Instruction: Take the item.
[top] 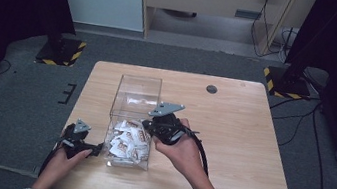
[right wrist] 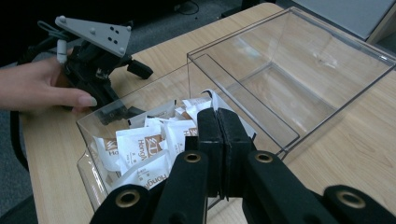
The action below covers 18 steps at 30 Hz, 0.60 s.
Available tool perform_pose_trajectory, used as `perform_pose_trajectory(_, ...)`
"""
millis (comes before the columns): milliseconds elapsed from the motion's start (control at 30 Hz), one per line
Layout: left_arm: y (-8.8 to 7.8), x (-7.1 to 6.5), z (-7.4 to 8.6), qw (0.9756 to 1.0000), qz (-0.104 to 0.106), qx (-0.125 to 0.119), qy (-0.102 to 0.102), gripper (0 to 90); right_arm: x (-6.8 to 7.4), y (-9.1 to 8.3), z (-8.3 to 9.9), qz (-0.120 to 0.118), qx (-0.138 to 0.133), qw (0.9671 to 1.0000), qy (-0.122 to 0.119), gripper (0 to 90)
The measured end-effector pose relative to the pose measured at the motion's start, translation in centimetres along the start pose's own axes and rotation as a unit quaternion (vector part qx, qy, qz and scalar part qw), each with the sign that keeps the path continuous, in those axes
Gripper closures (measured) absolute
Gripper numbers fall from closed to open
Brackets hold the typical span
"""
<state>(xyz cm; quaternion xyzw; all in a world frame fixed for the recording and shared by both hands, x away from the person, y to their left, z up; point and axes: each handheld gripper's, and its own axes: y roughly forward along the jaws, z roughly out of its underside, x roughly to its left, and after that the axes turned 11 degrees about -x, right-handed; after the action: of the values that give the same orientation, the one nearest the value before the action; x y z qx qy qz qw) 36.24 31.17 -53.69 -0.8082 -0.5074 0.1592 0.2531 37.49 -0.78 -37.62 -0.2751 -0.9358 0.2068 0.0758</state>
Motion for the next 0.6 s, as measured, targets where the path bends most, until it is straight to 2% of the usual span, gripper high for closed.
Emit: perform_pose_trajectory(600,0.0,0.0,0.0,1.0000,0.000,0.000,0.000,0.0,-1.4,-1.7,-0.8,0.012,-0.007,0.9999,-0.002,89.1)
